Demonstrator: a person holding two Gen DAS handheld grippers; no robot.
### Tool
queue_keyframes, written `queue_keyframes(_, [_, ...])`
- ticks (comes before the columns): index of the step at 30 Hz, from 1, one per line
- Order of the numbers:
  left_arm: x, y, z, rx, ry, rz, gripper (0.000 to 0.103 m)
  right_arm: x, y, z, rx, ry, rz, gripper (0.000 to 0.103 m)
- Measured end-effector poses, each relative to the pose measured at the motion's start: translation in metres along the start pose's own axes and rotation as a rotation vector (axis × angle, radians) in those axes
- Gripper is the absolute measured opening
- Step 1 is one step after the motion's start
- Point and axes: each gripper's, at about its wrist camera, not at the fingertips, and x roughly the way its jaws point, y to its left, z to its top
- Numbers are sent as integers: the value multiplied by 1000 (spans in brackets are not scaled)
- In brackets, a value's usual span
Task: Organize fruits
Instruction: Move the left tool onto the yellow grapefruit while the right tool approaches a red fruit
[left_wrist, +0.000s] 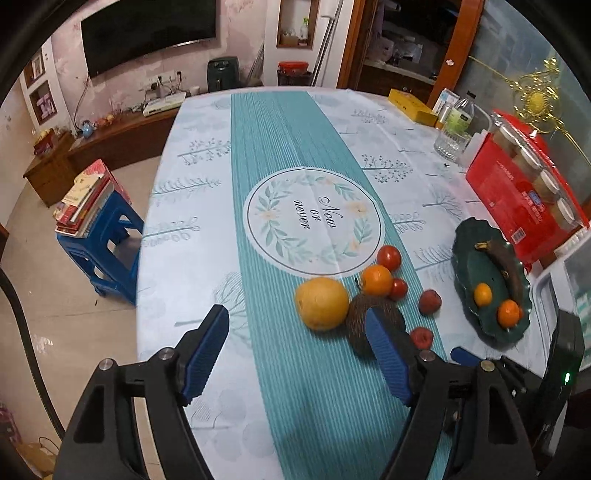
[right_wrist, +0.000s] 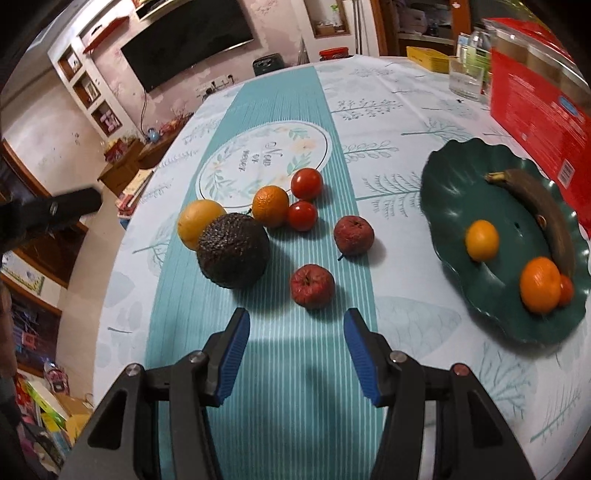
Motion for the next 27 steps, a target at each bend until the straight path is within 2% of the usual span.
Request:
queue_keyframes(5, [33, -6, 10, -40, 48, -26, 75, 12, 2, 1, -72, 0, -48, 53])
queue_keyframes(9, [66, -9, 9, -86, 107, -58, 75, 16, 2, -2, -91, -36, -47, 53])
queue_keyframes(13, [92, -10, 6, -120, 160, -58, 75, 25, 3, -2, -119, -57, -57, 53])
queue_keyframes(27, [129, 0, 5, -188, 223, -78, 75, 40, 13, -8, -203, -83, -85, 53])
